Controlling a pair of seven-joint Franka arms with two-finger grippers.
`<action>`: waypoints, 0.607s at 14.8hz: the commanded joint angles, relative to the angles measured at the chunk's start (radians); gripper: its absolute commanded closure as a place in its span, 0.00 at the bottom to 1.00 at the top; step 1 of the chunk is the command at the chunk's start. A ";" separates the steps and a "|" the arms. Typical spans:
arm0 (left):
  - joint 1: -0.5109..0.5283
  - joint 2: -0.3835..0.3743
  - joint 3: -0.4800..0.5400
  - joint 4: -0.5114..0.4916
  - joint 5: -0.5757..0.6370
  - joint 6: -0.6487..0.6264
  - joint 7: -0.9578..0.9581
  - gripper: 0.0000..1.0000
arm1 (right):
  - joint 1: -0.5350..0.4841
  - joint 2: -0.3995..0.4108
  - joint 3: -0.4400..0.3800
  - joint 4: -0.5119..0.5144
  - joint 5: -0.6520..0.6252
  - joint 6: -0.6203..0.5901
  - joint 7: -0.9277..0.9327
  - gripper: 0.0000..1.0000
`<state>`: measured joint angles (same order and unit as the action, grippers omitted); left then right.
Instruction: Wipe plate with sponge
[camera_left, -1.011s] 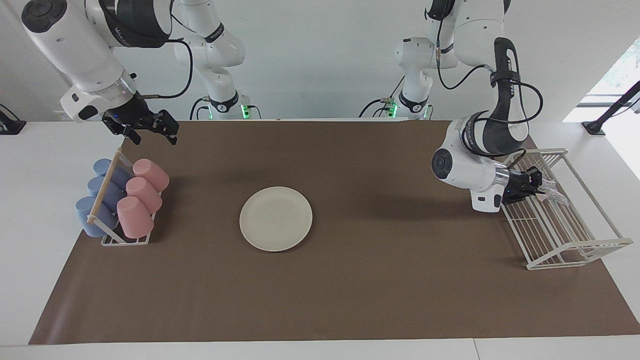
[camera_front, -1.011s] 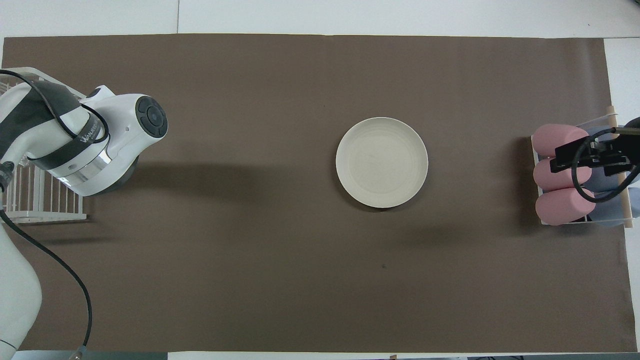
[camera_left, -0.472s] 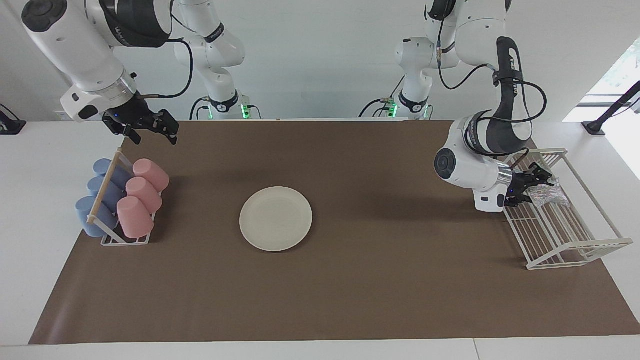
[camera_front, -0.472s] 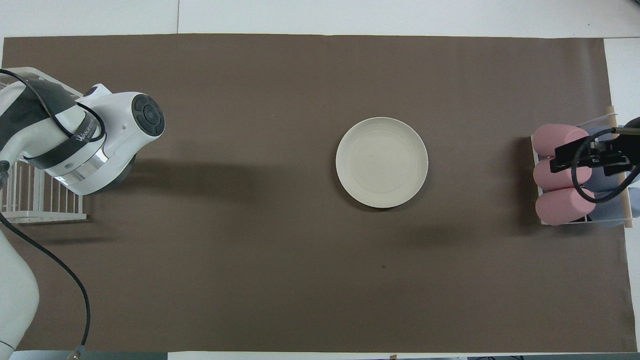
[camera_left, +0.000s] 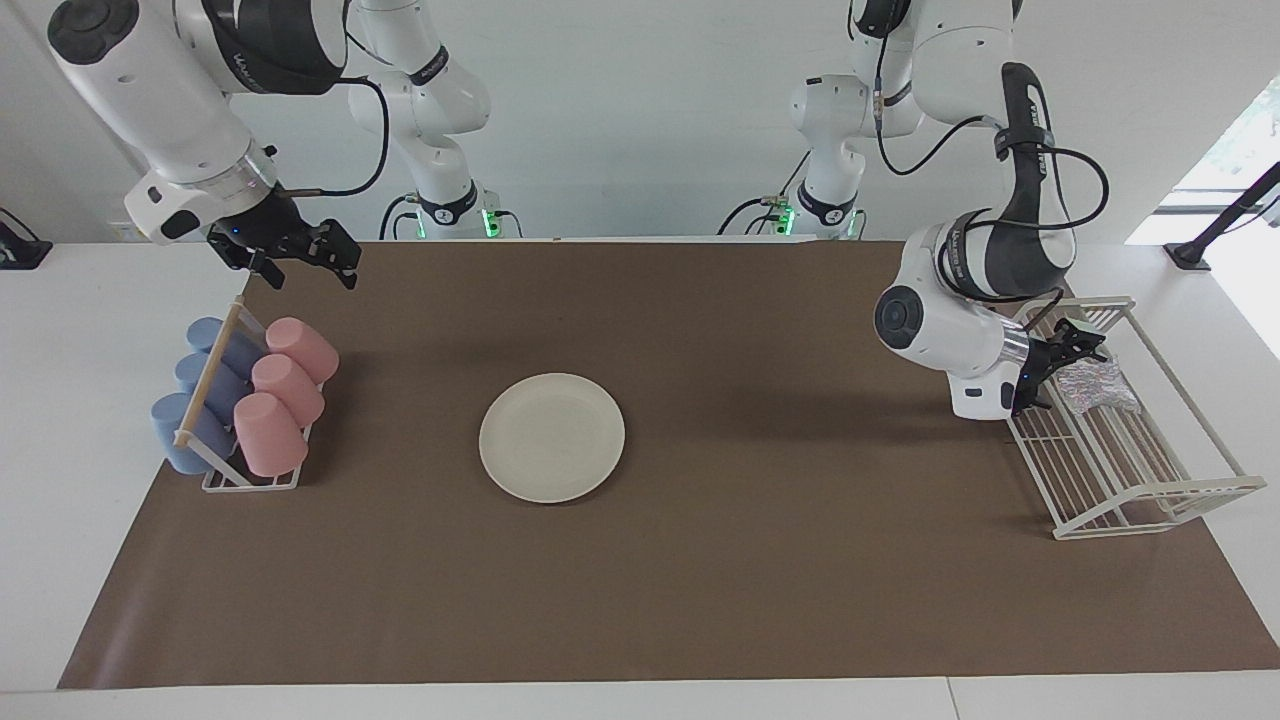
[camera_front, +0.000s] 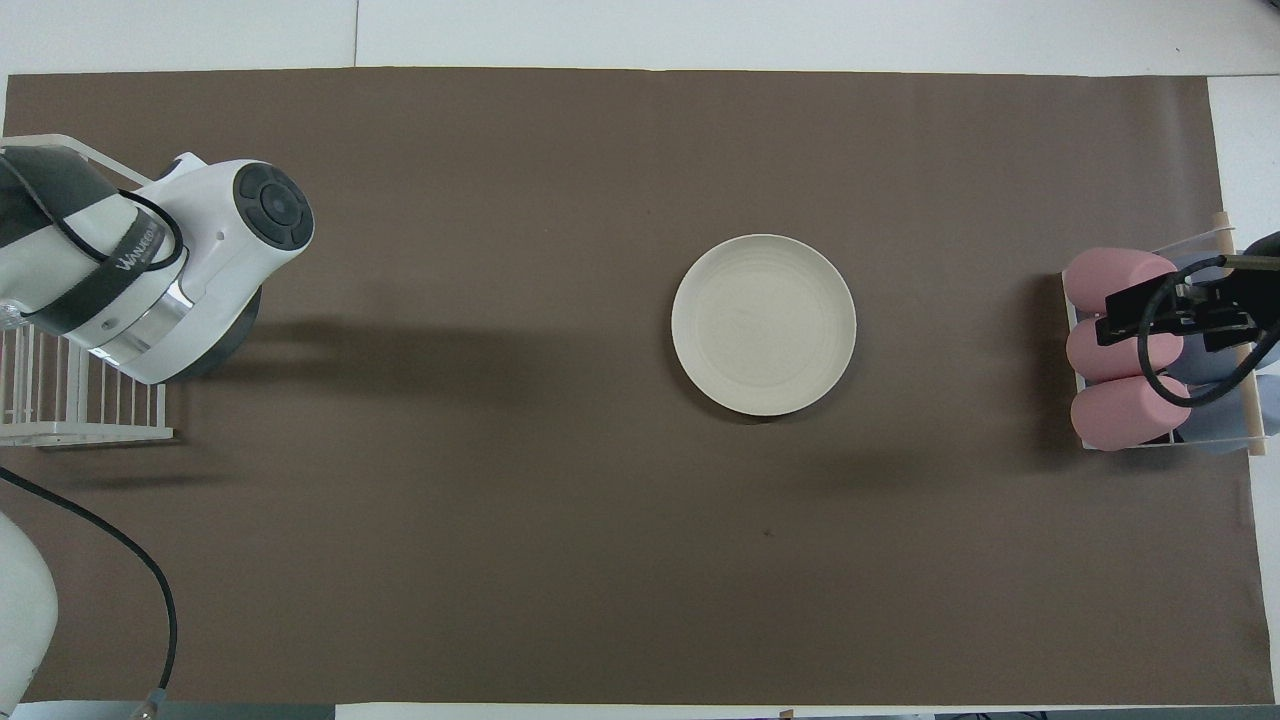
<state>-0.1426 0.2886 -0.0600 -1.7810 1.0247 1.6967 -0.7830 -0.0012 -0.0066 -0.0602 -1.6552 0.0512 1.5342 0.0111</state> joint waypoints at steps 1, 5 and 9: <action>0.009 -0.042 0.003 0.081 -0.185 0.009 0.126 0.00 | -0.002 -0.013 0.000 -0.003 -0.011 -0.014 0.015 0.00; 0.015 -0.080 0.009 0.141 -0.447 -0.009 0.203 0.00 | 0.000 -0.013 0.000 -0.003 -0.011 -0.014 0.015 0.00; 0.069 -0.169 0.009 0.135 -0.713 -0.011 0.315 0.00 | -0.002 -0.013 0.000 -0.003 -0.011 -0.014 0.015 0.00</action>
<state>-0.1185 0.1764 -0.0465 -1.6400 0.4194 1.6944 -0.5609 -0.0020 -0.0069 -0.0613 -1.6552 0.0512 1.5342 0.0112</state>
